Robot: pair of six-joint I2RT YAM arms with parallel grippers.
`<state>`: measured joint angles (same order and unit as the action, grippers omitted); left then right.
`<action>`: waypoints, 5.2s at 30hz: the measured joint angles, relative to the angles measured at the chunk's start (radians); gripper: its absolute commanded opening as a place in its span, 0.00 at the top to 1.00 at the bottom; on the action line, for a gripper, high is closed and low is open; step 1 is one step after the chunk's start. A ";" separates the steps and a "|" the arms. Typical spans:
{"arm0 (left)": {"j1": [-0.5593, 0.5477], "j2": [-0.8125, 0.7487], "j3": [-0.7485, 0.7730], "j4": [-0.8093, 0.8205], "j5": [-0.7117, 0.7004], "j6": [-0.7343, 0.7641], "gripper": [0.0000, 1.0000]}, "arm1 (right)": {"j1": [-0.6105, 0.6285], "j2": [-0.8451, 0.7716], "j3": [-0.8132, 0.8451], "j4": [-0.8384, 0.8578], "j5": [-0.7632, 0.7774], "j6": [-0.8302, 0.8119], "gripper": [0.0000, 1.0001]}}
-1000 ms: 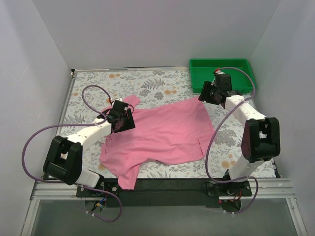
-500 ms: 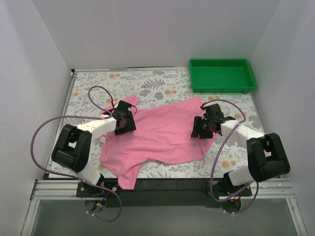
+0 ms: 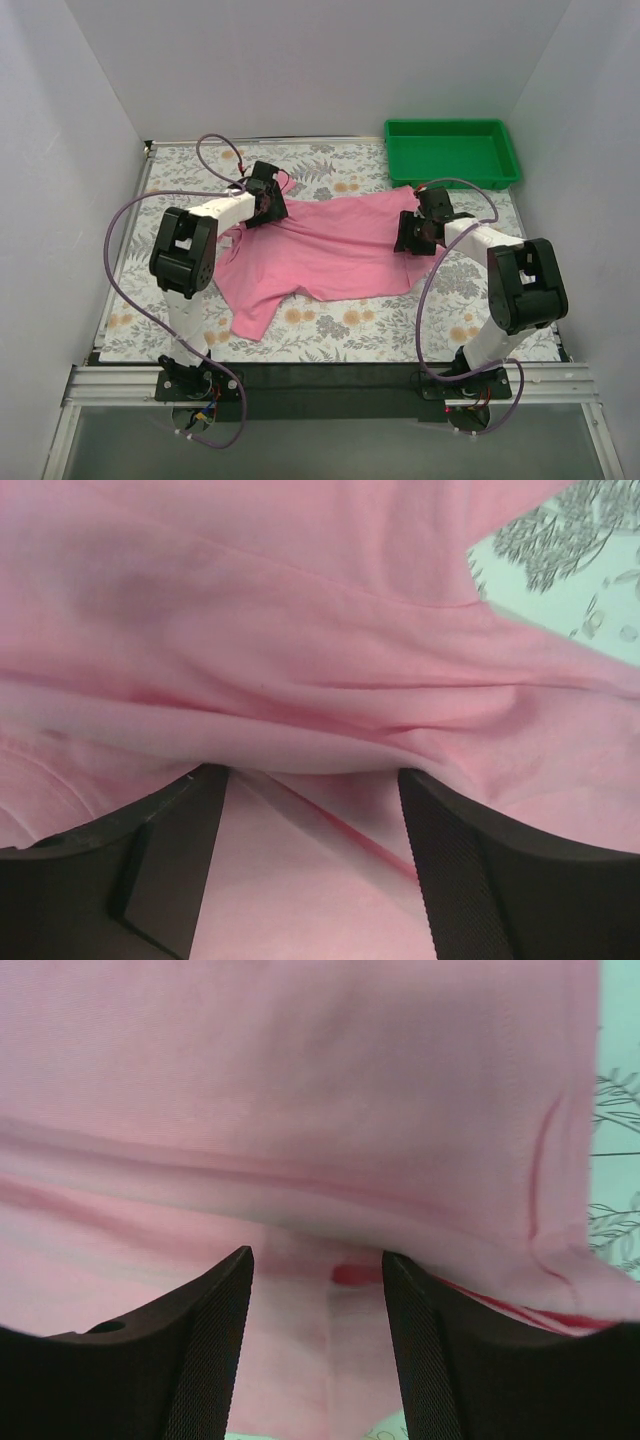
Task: Fold and stack the t-shirts
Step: Flatten the tshirt out
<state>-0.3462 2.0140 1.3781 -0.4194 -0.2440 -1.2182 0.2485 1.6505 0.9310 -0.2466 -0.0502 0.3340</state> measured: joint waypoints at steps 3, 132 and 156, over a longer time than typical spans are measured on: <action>0.005 0.035 0.063 -0.021 -0.001 0.019 0.28 | -0.008 -0.013 0.013 -0.020 0.027 -0.008 0.47; 0.010 -0.861 -0.746 -0.089 0.045 -0.132 0.30 | 0.185 -0.099 -0.014 -0.269 0.484 0.096 0.99; 0.010 -0.870 -0.747 -0.081 0.050 -0.136 0.30 | -0.030 -0.507 -0.240 -0.332 0.281 0.004 0.50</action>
<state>-0.3359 1.1439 0.6308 -0.5003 -0.1944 -1.3544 0.2188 1.1439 0.6910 -0.5785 0.2306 0.3378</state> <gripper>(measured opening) 0.704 0.504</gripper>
